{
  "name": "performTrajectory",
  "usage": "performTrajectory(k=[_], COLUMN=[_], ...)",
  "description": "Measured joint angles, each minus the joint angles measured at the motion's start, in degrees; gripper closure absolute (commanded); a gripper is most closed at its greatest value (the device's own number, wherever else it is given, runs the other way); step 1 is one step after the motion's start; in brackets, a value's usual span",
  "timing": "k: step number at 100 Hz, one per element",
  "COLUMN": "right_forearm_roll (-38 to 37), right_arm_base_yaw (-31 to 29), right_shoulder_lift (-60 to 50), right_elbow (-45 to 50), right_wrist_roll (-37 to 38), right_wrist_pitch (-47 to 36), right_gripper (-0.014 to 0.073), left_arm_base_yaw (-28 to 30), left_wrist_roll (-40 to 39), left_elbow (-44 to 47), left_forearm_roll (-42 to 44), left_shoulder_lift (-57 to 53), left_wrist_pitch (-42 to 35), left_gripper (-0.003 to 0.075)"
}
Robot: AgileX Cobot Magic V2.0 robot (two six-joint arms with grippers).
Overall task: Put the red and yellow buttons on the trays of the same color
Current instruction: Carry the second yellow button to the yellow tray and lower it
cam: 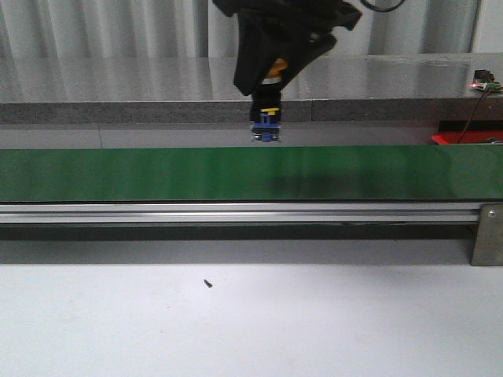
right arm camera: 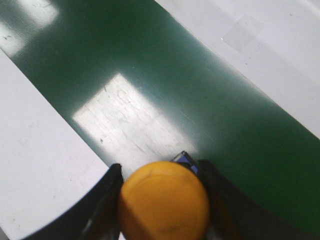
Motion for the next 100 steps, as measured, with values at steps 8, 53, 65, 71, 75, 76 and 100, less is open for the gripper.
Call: performTrajectory(k=[8,53,65,71,75,76,100], right_forearm_roll=[0.0,-0.4,-0.4,-0.4,-0.4,-0.4,-0.4], right_arm_base_yaw=[-1.7,-19.4,-25.7,-28.5,-30.5,-30.9,-41.4], right_shoulder_lift=[-3.2,-23.1,-27.5,-29.3,-30.1,-30.4,-33.8], right_elbow=[3.3,22.3,26.7,28.5,29.8,30.2,37.3], right_wrist_roll=[0.1,0.9,0.9,0.9,0.9,0.9,1.8], right_wrist_pitch=[-0.3,-1.7,-1.7,-1.7,-1.7,-1.7,-2.6], right_gripper=[0.0496,0.0496,0.0496,0.0496,0.0496,0.0496,0.0496], left_arm_base_yaw=[0.0,0.0,0.0,0.0,0.0,0.0,0.0], left_wrist_roll=[0.0,0.0,0.0,0.0,0.0,0.0,0.0], left_elbow=[0.0,0.0,0.0,0.0,0.0,0.0,0.0], left_forearm_roll=[0.0,0.0,0.0,0.0,0.0,0.0,0.0], left_shoulder_lift=[0.0,0.0,0.0,0.0,0.0,0.0,0.0], left_wrist_pitch=[0.0,0.0,0.0,0.0,0.0,0.0,0.0], left_gripper=[0.074,0.074,0.074,0.074,0.074,0.074,0.074])
